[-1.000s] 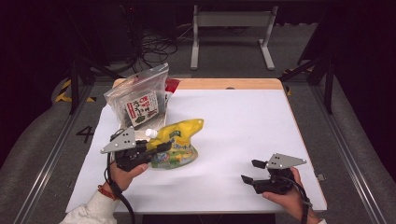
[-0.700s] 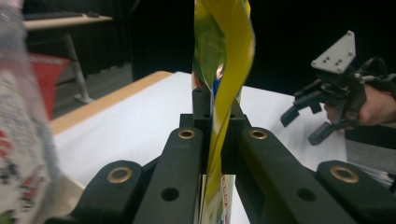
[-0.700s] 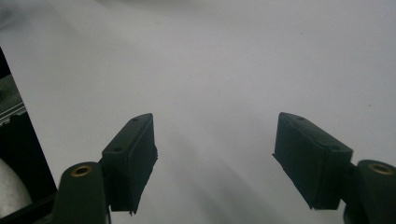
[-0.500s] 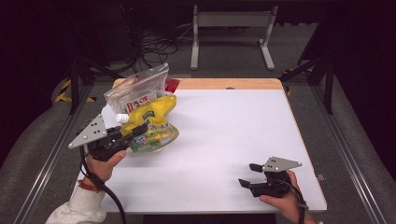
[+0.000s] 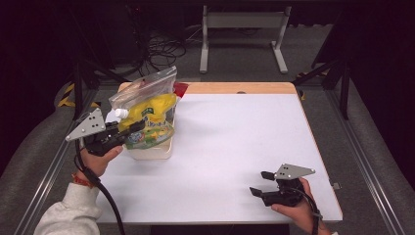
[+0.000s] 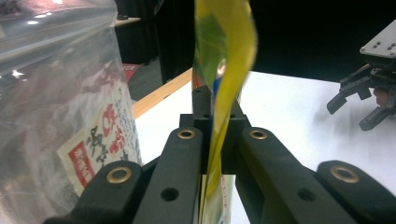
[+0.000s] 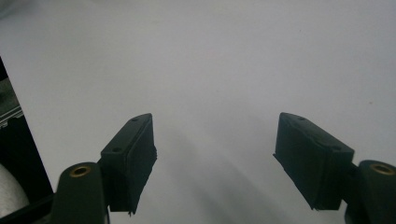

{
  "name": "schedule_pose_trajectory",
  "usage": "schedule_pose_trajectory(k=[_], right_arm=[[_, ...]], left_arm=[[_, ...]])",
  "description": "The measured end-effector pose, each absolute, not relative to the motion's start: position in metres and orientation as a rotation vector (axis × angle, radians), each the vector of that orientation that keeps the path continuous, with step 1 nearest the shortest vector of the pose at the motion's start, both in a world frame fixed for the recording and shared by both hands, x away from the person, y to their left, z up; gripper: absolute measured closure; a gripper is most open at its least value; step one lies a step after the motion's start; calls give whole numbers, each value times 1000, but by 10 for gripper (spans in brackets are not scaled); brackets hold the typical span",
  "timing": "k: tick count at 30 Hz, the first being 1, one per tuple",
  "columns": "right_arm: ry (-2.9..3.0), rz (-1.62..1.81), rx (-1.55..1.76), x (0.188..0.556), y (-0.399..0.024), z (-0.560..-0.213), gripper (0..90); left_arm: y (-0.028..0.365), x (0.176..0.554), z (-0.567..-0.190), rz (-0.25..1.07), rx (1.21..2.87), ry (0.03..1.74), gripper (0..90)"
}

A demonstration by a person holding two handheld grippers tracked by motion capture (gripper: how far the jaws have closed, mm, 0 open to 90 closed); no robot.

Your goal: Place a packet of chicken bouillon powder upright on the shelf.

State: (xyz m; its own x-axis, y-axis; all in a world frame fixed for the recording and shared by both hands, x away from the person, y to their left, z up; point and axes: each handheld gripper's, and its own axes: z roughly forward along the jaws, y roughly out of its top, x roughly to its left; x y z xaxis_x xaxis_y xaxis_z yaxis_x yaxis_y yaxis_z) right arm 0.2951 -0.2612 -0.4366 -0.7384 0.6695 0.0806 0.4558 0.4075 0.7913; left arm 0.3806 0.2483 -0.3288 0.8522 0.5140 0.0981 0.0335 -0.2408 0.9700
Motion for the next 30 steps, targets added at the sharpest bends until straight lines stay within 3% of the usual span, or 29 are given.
schedule_pose_trajectory(k=[10, 30], right_arm=[[2429, 1238, 983, 296, -259, -438, 284], [2439, 1220, 974, 295, -256, -438, 274]], left_arm=[[251, 398, -339, 461, 1883, 423, 891], [255, 409, -381, 414, 1889, 528, 886]])
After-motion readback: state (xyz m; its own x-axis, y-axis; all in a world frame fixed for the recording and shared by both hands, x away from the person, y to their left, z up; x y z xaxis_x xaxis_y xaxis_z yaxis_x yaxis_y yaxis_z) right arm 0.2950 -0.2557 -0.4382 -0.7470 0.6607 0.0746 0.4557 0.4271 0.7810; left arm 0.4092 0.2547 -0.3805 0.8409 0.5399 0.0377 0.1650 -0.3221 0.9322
